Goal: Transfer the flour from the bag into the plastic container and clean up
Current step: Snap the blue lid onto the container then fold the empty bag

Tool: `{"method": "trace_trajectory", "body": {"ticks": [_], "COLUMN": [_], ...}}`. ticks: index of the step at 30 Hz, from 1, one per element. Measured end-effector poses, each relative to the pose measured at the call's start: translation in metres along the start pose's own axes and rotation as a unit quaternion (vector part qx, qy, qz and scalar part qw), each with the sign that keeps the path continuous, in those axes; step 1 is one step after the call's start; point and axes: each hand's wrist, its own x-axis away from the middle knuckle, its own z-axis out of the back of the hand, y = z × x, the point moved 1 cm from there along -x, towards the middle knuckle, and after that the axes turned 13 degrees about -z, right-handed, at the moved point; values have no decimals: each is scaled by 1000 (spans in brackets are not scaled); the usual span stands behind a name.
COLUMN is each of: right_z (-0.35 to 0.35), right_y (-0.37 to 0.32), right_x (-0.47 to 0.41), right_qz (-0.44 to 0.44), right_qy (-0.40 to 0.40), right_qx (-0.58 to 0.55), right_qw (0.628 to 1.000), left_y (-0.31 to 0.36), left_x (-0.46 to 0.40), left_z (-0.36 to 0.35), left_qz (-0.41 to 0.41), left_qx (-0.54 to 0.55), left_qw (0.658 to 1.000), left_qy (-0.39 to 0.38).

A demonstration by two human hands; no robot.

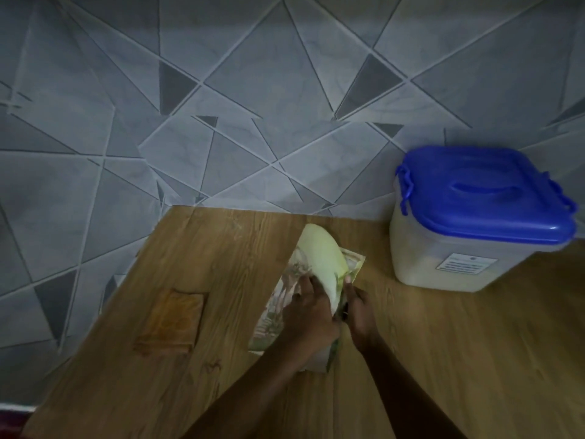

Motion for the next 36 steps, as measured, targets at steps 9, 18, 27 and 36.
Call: {"method": "trace_trajectory", "body": {"ticks": [9, 18, 27, 36], "right_z": [14, 20, 19, 9], "right_y": [8, 14, 3, -21], "right_x": [-19, -22, -21, 0], "right_qz": [-14, -66, -24, 4], "right_qy": [21, 40, 34, -91], "right_qx": [57, 30, 166, 141], "right_qw": [998, 997, 985, 986], "left_y": [-24, -106, -149, -176], "left_x": [3, -42, -42, -21], "left_z": [-6, -13, -21, -11], "left_qz": [24, 123, 73, 44], "left_qx": [49, 215, 459, 532], "left_qw": [997, 967, 885, 845], "left_qy": [49, 67, 10, -7]}}
